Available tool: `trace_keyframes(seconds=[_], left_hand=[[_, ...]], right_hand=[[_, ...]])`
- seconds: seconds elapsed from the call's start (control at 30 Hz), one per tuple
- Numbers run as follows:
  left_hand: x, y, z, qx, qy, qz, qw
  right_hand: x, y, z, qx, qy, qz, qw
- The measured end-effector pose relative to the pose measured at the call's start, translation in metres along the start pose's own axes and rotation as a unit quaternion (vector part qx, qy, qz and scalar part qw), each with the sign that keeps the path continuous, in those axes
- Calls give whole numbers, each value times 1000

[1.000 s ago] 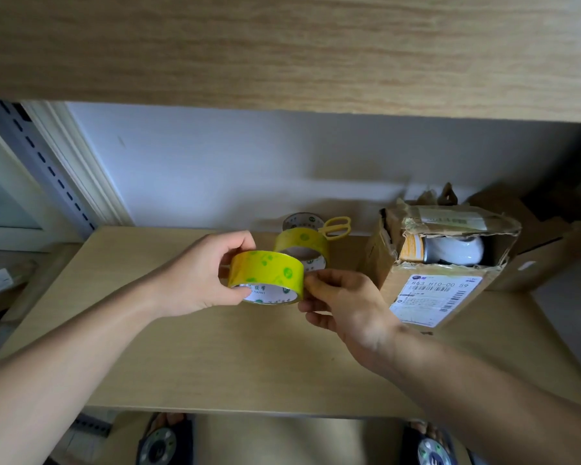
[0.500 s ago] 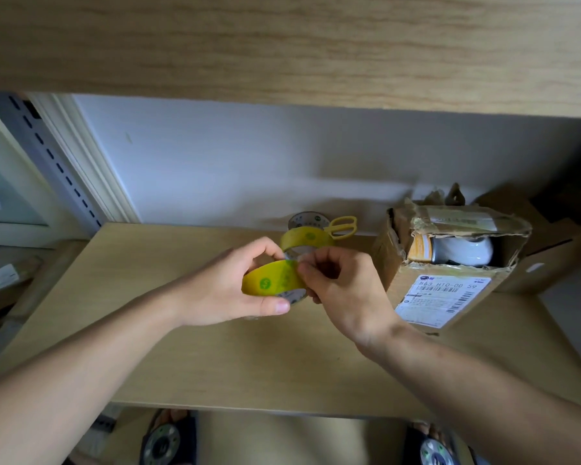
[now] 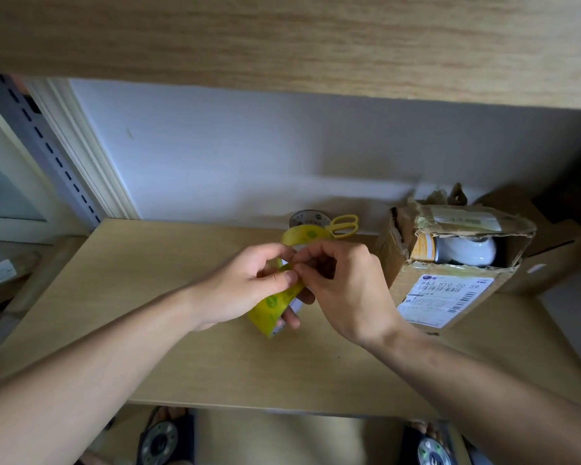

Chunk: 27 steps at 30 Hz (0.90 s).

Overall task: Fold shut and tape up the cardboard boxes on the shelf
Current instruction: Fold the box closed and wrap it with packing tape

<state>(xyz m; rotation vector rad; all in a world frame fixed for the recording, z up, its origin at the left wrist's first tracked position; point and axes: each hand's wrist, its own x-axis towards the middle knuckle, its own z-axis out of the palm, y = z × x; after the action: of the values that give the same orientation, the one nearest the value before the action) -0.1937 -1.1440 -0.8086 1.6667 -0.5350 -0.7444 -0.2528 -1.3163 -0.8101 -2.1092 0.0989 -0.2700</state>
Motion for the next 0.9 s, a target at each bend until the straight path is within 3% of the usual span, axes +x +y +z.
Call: trace_keyframes(seconds=[0.37,0.8,0.9], left_hand=[[0,-6,15,-71,105,2,992],[-8,0,15,-121,145,-36,981],[-13,-3,15,-108,156,-28,981]], right_hand=[[6,-3,4,-61,14,-25,998],[3,-21,0,-100,35,-118,987],[7,-22,-4,-91,7,-121,988]])
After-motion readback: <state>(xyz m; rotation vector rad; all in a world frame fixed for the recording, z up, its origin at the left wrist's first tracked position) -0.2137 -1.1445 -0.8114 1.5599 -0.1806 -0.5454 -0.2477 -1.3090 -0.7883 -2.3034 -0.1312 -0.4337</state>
